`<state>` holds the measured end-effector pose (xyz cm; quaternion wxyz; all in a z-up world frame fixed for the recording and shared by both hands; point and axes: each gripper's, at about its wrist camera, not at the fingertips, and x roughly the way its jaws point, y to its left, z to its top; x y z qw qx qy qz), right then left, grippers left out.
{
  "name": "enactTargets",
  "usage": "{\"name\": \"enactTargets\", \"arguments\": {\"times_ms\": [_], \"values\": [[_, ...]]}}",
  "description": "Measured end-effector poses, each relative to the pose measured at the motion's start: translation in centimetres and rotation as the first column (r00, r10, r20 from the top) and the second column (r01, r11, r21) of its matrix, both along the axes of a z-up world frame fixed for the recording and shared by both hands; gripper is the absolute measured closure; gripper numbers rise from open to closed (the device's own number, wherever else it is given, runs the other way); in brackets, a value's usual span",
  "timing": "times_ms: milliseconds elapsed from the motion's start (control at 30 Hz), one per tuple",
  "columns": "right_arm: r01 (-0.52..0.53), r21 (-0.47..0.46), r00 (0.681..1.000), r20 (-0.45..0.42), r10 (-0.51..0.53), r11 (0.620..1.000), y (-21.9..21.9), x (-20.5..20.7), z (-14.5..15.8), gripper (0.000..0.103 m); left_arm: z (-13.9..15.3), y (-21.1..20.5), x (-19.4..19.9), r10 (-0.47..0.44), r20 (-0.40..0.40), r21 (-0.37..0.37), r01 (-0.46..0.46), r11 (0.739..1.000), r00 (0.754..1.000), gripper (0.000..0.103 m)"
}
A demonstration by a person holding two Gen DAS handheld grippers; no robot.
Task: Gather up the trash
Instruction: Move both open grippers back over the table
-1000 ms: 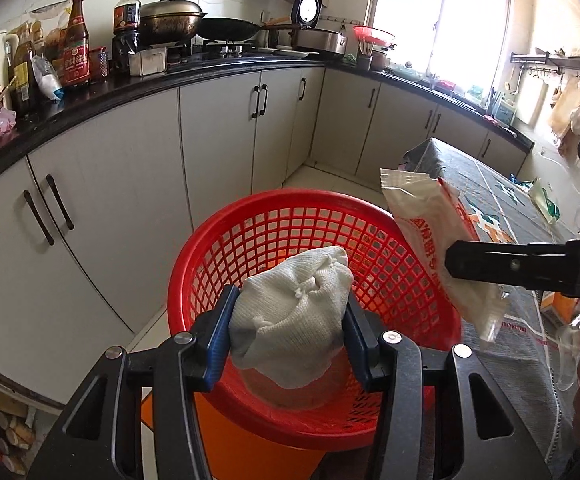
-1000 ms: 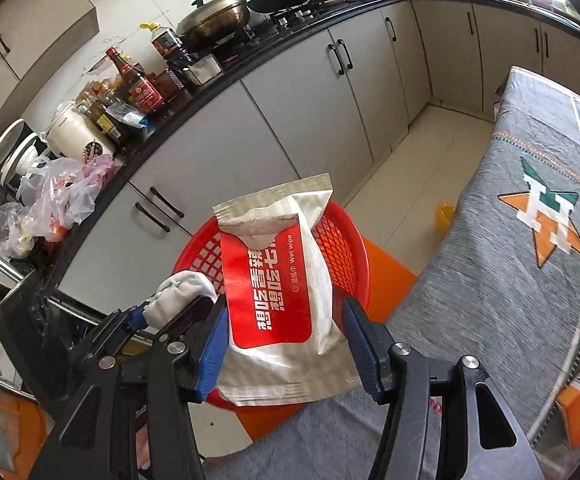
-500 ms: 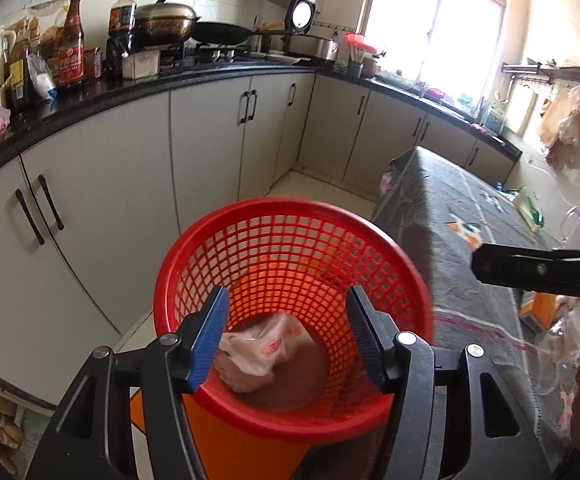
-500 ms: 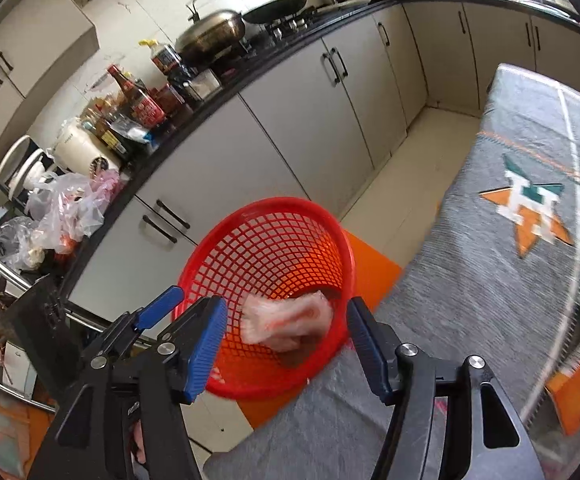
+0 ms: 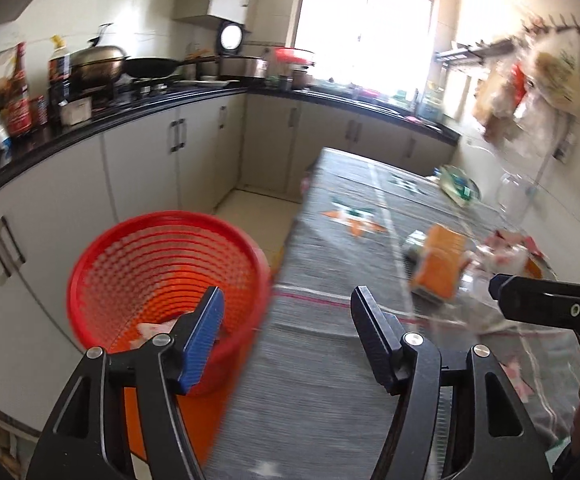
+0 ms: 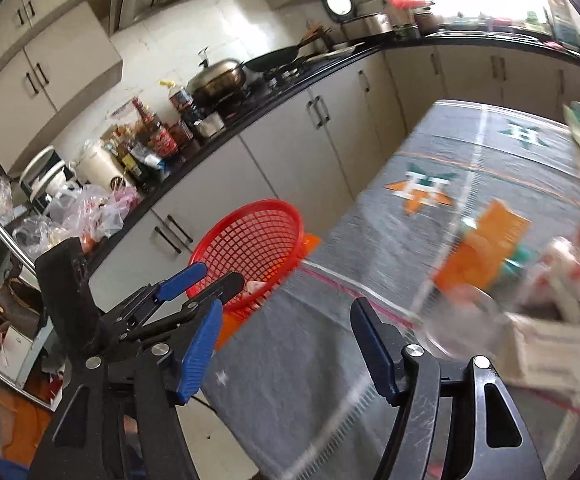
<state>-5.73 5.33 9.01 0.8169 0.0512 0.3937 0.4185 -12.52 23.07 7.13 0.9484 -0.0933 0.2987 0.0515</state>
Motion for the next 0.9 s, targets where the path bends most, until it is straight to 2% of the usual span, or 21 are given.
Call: {"name": "enactTargets", "arguments": {"times_ms": [233,433,533,700,900], "values": [[0.122,0.039,0.992,0.02,-0.123,0.992,-8.1,-1.7,-0.1,0.031,0.5,-5.7,0.7,-0.101,-0.017,0.032,0.102,0.994,0.995,0.036],[0.241,0.067,0.97,-0.029,-0.24,0.968,-13.7,-1.4,-1.4,0.031,0.2,-8.6,1.4,-0.165,-0.04,0.041,0.166,0.985,0.986,0.035],[0.28,0.055,0.96,-0.045,-0.278,0.958,-15.3,-1.4,-2.1,0.031,-0.1,-9.5,1.3,-0.194,-0.05,0.021,0.196,0.98,0.98,0.035],[0.343,0.025,0.937,-0.074,-0.34,0.939,-17.3,-1.7,-3.4,0.031,-0.4,-10.2,0.6,-0.209,-0.056,0.029,0.211,0.977,0.976,0.035],[0.379,0.009,0.92,-0.113,-0.376,0.925,-18.6,-2.0,-4.5,0.031,-0.4,-10.7,0.0,-0.227,-0.056,0.03,0.229,0.973,0.972,0.029]]}}
